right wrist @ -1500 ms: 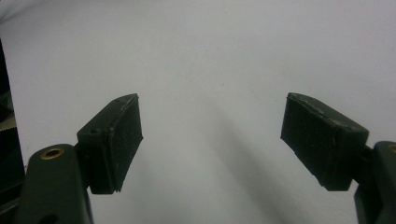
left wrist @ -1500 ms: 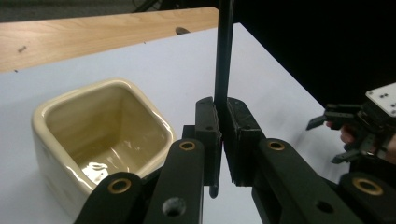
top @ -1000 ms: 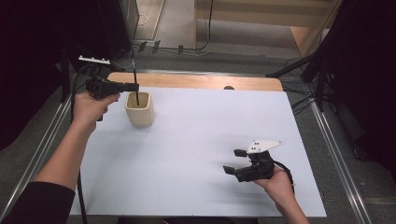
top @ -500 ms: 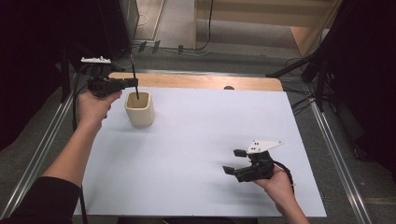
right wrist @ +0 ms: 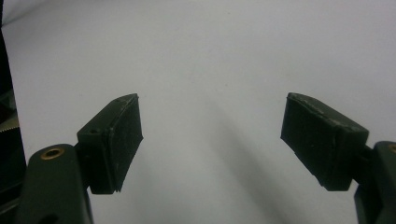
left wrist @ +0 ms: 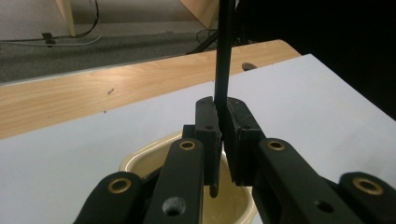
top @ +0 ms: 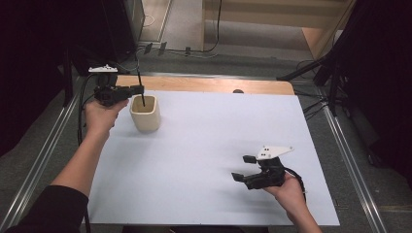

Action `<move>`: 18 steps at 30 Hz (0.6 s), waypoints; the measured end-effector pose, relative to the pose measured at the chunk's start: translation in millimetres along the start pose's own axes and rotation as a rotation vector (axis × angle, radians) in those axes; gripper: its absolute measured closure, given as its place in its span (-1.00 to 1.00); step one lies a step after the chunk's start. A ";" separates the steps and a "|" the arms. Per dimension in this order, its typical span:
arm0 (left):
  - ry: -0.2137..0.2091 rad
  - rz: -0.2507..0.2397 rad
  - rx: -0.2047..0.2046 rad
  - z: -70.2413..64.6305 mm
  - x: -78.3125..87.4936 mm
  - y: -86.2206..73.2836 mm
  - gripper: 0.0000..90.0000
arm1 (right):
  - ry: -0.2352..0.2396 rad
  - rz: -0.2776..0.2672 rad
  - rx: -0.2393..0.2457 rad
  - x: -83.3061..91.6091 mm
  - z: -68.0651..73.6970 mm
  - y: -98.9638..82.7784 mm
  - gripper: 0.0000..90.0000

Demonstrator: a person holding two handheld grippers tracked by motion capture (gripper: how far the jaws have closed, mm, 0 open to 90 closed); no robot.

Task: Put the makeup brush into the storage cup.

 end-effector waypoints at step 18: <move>0.009 0.033 0.009 4.4 -4.1 -26.7 0.88 | 0.000 -0.001 -0.001 -0.1 0.3 0.2 -0.52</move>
Point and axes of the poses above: each handheld gripper's, and its own axes: x roughly backward along the jaws, y roughly out of its top, z roughly to its left, the point moved 7 cm from there along -x, roughly forward along the jaws, and after that the axes turned 14 degrees about -z, right-handed, at the moved point
